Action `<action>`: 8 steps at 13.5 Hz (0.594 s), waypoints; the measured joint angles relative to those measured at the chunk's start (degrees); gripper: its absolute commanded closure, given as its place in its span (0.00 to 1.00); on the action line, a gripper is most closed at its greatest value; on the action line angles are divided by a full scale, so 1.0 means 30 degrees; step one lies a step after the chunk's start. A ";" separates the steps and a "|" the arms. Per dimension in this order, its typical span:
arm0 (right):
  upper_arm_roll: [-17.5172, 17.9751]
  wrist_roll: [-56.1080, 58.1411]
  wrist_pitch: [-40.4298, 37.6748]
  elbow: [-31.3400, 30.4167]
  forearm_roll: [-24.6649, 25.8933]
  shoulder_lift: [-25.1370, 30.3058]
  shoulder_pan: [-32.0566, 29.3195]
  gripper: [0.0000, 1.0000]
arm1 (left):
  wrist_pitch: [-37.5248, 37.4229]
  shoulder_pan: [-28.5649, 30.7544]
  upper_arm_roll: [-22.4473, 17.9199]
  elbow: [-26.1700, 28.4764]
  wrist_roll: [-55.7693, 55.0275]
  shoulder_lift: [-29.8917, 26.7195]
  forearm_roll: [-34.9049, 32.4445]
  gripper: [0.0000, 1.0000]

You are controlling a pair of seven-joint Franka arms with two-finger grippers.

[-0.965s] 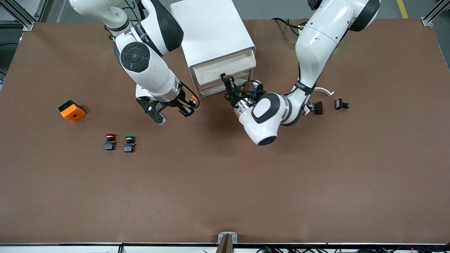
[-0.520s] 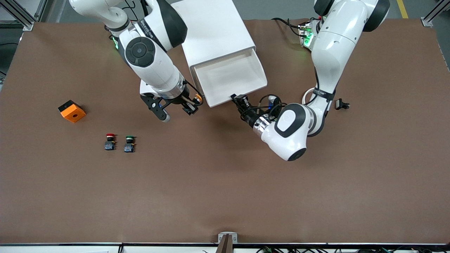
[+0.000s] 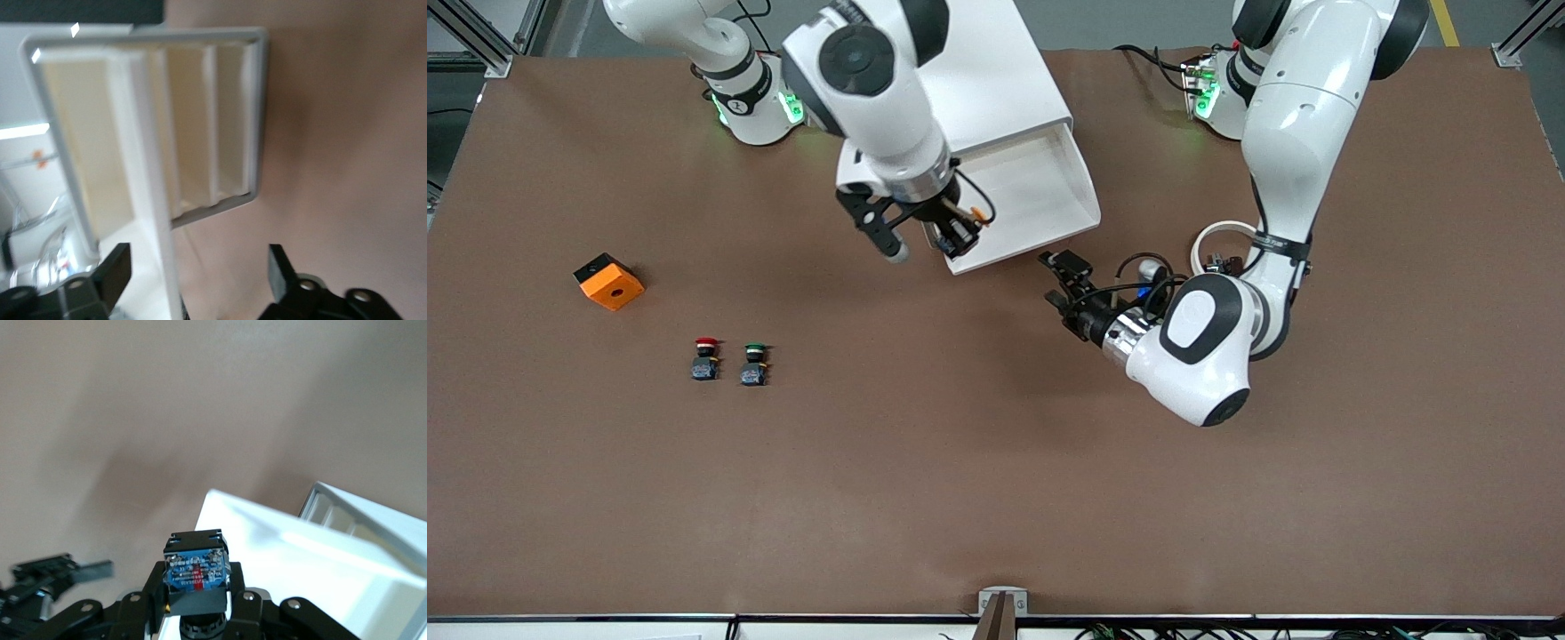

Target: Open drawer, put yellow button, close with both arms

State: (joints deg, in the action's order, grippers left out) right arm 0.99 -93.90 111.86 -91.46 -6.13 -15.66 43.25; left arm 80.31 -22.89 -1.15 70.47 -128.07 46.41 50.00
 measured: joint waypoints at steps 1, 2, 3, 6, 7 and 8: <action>-0.0001 -0.0771 0.0001 0.0101 0.0355 -0.0173 0.0528 1.00 | 0.0002 0.0143 -0.0063 -0.0212 0.1364 -0.0095 -0.0744 0.00; -0.0002 -0.1445 0.0002 0.0169 0.0641 -0.0372 0.1020 1.00 | 0.0001 0.0277 -0.0261 -0.0352 0.2542 -0.0231 -0.1175 0.00; -0.0001 -0.2143 0.0011 0.0211 0.1000 -0.0611 0.1496 1.00 | 0.0000 0.0396 -0.0593 -0.0412 0.3554 -0.0393 -0.1388 0.00; -0.0002 -0.3882 0.0058 0.0322 0.1798 -0.1344 0.2745 1.00 | -0.0002 0.0526 -0.1980 -0.0459 0.6599 -0.0687 -0.1494 0.00; -0.0010 -0.4086 0.0095 0.0404 0.1817 -0.1589 0.3083 1.00 | 0.0011 0.0553 -0.2387 -0.0460 0.7706 -0.0706 -0.1496 0.00; -0.0010 -0.4185 0.0128 0.0579 0.1824 -0.1823 0.3365 1.00 | 0.0042 0.0570 -0.2757 -0.0465 0.8749 -0.0705 -0.1497 0.00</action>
State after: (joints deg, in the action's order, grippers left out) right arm 0.95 -106.46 112.25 -89.72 -0.66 -21.13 53.34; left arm 80.43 -21.18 -9.42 69.07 -101.82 44.29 45.51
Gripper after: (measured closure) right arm 0.599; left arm 0.000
